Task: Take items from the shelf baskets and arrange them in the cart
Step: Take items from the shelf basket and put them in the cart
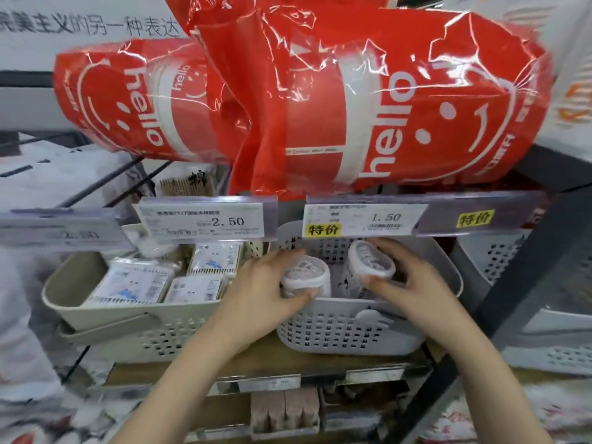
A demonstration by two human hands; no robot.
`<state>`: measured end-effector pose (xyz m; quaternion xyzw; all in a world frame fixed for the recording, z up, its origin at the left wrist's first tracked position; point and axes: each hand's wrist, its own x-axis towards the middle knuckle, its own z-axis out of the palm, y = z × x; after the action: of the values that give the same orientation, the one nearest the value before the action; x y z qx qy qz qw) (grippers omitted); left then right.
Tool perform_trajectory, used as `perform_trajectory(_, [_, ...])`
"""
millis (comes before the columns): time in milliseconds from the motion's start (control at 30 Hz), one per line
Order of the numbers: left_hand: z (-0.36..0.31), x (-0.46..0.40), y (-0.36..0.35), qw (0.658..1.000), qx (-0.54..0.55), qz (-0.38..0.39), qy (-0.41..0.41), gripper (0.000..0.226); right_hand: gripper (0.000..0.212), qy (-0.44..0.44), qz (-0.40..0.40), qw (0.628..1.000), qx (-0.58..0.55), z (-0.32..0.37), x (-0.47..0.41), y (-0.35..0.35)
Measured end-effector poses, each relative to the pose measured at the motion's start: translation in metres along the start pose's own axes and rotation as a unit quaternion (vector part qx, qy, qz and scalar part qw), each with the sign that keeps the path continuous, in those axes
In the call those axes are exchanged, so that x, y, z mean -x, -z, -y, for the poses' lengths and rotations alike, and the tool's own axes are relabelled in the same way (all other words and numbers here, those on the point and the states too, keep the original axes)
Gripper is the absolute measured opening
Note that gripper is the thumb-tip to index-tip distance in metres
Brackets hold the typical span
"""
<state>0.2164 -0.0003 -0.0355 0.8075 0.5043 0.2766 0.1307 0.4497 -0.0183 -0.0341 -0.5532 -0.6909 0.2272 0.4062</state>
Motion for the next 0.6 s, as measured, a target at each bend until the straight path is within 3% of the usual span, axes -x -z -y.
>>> perform_trajectory(300, [0.001,0.001,-0.005,0.997,-0.075,0.017,-0.023,0.057,0.051,-0.039,0.109,0.993,0.009,-0.005,-0.008,0.004])
perform_trajectory(600, [-0.001,-0.012,0.001,0.995,-0.057,0.081,-0.03,0.042,0.047,-0.057,0.215,0.974,0.033,-0.005,-0.017,0.005])
